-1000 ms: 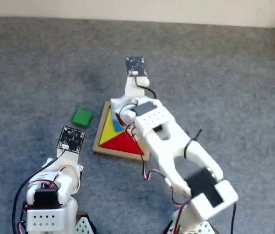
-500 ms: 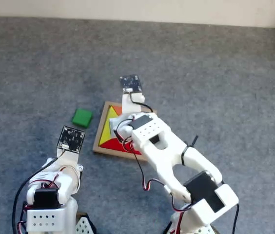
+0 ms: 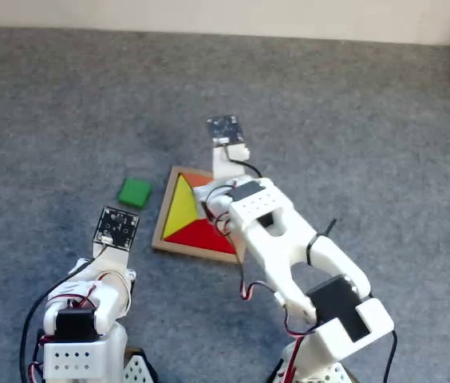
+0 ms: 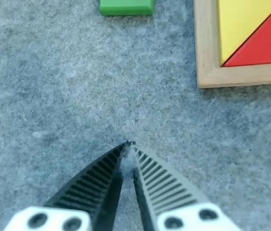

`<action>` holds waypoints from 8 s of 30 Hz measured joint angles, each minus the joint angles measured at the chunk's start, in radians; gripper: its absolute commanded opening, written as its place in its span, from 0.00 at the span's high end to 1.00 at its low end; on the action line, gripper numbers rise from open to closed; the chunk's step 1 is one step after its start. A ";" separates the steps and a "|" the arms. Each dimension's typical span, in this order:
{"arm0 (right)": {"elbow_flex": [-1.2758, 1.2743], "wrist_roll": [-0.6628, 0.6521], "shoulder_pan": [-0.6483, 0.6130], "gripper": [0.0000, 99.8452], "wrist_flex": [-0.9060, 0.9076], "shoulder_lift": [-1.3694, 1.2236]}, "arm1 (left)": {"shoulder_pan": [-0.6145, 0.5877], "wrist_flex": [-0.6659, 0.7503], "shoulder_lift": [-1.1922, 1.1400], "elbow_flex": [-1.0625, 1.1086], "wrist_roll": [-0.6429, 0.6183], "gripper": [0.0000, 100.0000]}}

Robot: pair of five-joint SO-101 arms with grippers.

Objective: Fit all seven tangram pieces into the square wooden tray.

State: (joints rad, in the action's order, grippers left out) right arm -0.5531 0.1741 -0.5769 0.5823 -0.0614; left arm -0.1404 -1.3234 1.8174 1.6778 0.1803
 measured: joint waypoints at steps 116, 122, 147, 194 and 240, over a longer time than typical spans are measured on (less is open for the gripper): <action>0.029 0.008 -0.064 1.00 -0.126 -0.069 | 0.000 0.000 0.000 0.000 0.000 1.00; 0.029 0.008 -0.034 1.00 -0.089 -0.054 | 0.000 0.000 0.000 0.000 0.000 1.00; -0.137 -0.173 0.003 1.00 -0.071 0.084 | 0.000 0.000 0.000 0.000 0.000 1.00; -0.252 -0.184 0.002 1.00 -0.064 0.486 | 0.000 0.000 0.000 0.000 0.000 1.00; -1.123 -0.184 0.235 1.00 0.595 1.870 | 0.000 0.000 0.000 0.000 0.000 1.00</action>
State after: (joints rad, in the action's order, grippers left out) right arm -1.6763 -0.0100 -0.3422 1.1776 1.8090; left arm -0.1404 -1.3234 1.8174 1.6778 0.1803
